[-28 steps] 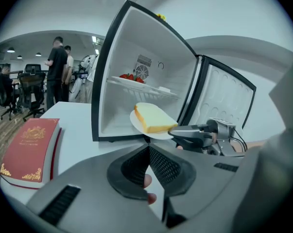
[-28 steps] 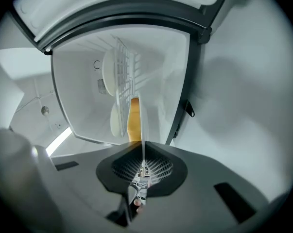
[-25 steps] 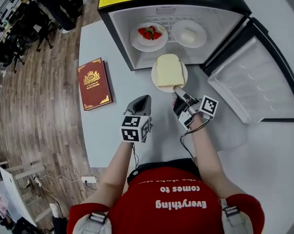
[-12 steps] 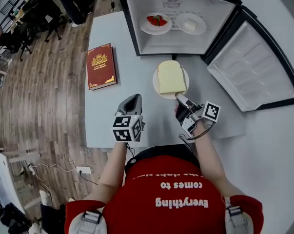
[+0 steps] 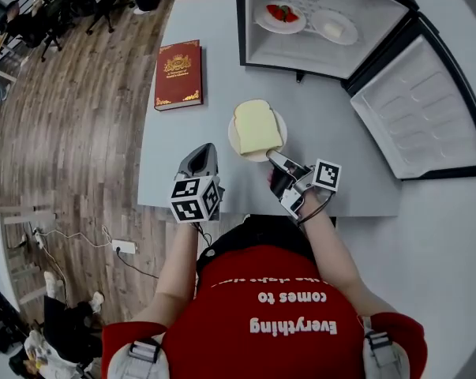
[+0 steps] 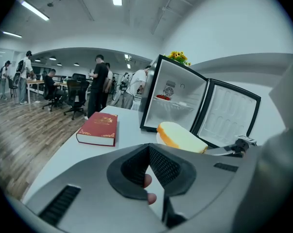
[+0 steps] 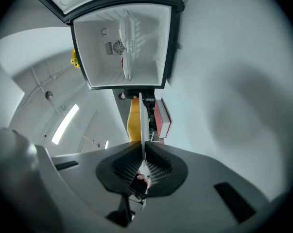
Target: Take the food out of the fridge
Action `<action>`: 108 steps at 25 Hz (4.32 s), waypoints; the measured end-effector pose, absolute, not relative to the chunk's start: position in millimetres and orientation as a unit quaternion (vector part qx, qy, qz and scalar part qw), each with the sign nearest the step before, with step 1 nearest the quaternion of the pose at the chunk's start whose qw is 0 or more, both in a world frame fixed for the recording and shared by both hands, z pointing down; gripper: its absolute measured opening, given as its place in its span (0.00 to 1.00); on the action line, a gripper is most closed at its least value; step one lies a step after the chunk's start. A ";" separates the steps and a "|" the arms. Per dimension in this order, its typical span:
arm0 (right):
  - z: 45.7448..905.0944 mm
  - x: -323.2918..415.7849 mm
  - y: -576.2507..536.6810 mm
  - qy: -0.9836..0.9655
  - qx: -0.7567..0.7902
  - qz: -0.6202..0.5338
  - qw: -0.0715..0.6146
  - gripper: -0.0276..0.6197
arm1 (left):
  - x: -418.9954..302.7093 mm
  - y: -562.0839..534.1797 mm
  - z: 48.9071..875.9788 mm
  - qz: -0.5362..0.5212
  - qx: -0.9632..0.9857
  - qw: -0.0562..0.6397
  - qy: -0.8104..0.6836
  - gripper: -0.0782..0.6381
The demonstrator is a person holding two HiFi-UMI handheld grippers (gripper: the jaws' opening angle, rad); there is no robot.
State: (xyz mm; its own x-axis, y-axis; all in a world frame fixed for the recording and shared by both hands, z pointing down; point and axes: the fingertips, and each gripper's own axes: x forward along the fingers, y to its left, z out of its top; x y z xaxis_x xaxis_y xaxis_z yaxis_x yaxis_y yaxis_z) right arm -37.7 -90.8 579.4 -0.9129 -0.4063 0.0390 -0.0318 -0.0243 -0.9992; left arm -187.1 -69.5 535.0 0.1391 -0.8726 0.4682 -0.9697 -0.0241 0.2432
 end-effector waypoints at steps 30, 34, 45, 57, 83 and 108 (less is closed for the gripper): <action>712.1 -101.4 -72.7 0.590 -0.235 -0.771 -0.042 0.08 | -232.6 -36.3 593.4 0.086 0.638 0.327 -0.692 0.11; 721.7 -98.6 -73.0 0.575 -0.272 -0.766 -0.098 0.08 | -231.3 -36.7 595.4 0.085 0.639 0.327 -0.691 0.11; 723.1 -81.7 -57.1 0.569 -0.368 -0.681 -0.278 0.25 | -228.5 -38.5 594.7 0.063 0.636 0.333 -0.694 0.11; 625.4 -78.6 -81.2 0.699 -0.346 -0.619 -0.089 0.07 | -220.6 -48.7 583.0 0.081 0.659 0.319 -0.676 0.11; 554.2 -60.8 -127.3 0.800 -0.308 -0.514 0.030 0.06 | -157.3 -102.8 557.5 0.149 0.753 0.266 -0.583 0.11; 464.3 -39.6 -318.3 0.796 -0.297 -0.509 0.139 0.07 | -118.0 -202.5 510.5 0.086 0.791 0.244 -0.555 0.11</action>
State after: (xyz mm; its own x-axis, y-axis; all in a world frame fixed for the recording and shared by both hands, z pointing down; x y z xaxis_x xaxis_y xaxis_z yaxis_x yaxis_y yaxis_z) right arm -39.6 -318.3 464.3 -0.7854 -0.6138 0.0803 -0.3302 0.3057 -0.8930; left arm -118.0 -202.5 510.5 0.3690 -0.8355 0.4072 -0.9196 -0.2647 0.2902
